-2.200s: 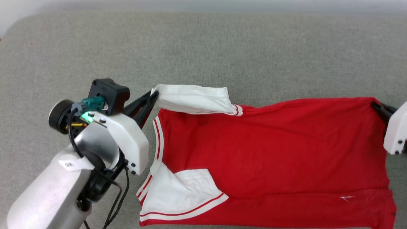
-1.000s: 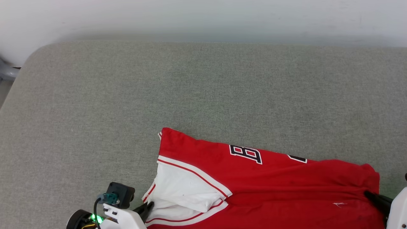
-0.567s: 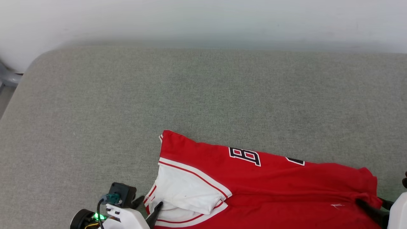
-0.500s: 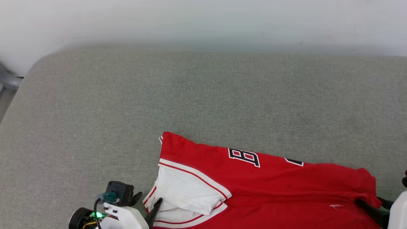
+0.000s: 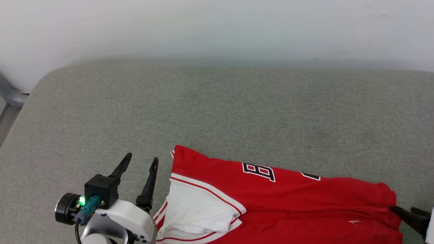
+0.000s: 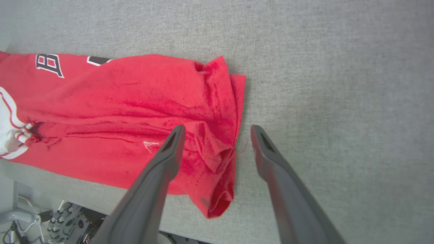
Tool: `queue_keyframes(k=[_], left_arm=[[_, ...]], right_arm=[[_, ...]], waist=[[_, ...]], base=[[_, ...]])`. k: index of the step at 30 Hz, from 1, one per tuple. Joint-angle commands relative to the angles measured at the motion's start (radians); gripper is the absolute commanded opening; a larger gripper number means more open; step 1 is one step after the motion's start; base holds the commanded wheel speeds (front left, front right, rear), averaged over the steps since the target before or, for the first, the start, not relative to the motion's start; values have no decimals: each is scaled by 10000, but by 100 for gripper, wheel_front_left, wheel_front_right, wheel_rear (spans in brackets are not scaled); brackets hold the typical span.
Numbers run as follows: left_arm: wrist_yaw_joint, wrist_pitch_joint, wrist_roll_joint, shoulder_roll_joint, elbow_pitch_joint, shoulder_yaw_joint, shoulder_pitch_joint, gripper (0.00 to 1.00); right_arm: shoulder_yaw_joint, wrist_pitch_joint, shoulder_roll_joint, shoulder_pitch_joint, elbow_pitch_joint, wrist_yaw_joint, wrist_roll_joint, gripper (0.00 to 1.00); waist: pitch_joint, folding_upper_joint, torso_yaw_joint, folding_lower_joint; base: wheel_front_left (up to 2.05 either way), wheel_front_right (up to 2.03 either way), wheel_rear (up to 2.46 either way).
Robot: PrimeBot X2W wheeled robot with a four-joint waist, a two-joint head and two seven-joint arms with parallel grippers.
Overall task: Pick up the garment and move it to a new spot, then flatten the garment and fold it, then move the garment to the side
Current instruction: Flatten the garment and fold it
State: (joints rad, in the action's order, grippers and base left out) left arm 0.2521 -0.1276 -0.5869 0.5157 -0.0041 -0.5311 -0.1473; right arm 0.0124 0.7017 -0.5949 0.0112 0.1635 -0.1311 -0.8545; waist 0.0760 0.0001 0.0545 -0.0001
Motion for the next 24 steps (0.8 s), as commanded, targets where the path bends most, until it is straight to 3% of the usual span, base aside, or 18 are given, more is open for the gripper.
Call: queue_keyframes(k=[1,6,11,17,24], left_arm=[[150,-436,391,84,56,48,-94,100],[571,-1206,931,-134,110,430,-185,100],[671,-1362,1331,-306,84,743,-118,100],[345,-1391,1934,-786,-36,1365,70,100],[-114,-1394,2359,-1246,78,1916,196,100]], right_arm=[[354,338,482,169,126,9,50,100],[1234,1016,1280,375,427,9,424,100],[1866,1354,1821,491,753,9,812,100],[2191,1845,2544,564,1241,9,1492,100],[1785,1997,3130,574,1510,-7,1510,100]], waist=[[49,-1,29,1],[284,-1,203,1],[481,-1,364,1],[849,-1,627,1],[1055,-1,734,1]], base=[[0,0,0],[0,0,0],[0,0,0],[0,0,0],[0,0,0]])
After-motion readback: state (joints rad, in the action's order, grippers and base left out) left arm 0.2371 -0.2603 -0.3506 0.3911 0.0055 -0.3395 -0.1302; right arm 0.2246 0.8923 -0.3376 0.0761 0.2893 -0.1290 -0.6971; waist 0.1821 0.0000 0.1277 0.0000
